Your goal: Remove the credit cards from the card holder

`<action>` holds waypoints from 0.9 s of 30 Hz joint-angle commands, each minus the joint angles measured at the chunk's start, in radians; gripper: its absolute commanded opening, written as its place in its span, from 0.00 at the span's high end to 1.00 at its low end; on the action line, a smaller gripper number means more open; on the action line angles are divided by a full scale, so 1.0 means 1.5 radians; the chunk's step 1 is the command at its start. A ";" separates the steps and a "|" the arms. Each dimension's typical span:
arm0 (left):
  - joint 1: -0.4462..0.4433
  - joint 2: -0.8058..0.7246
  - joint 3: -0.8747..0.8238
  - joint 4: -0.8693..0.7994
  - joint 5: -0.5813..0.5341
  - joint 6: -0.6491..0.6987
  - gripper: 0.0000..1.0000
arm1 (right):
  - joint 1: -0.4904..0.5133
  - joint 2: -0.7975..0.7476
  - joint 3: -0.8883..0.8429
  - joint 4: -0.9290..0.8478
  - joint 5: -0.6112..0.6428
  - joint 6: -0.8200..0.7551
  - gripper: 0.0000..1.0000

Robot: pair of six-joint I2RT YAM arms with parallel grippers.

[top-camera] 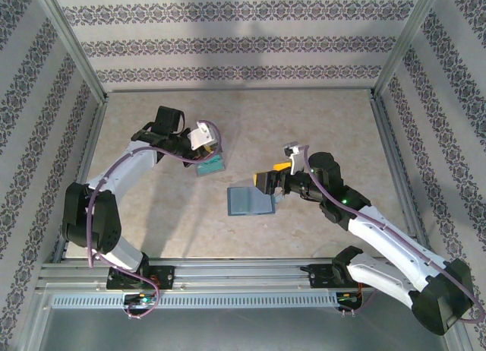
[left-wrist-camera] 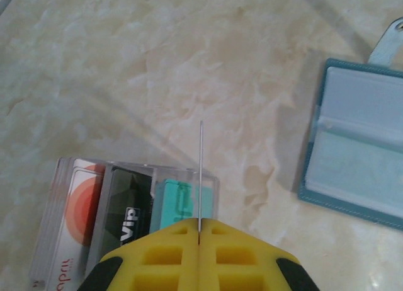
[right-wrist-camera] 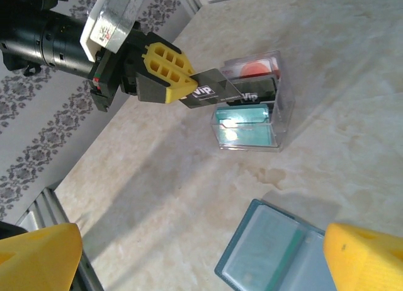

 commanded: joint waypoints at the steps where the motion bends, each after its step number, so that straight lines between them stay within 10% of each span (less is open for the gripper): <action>1: 0.020 0.032 0.026 0.035 0.034 0.062 1.00 | -0.007 -0.006 0.021 -0.010 0.040 0.014 0.02; 27: 0.067 0.178 0.101 0.026 0.025 0.094 1.00 | -0.010 -0.022 0.012 -0.020 0.055 0.026 0.02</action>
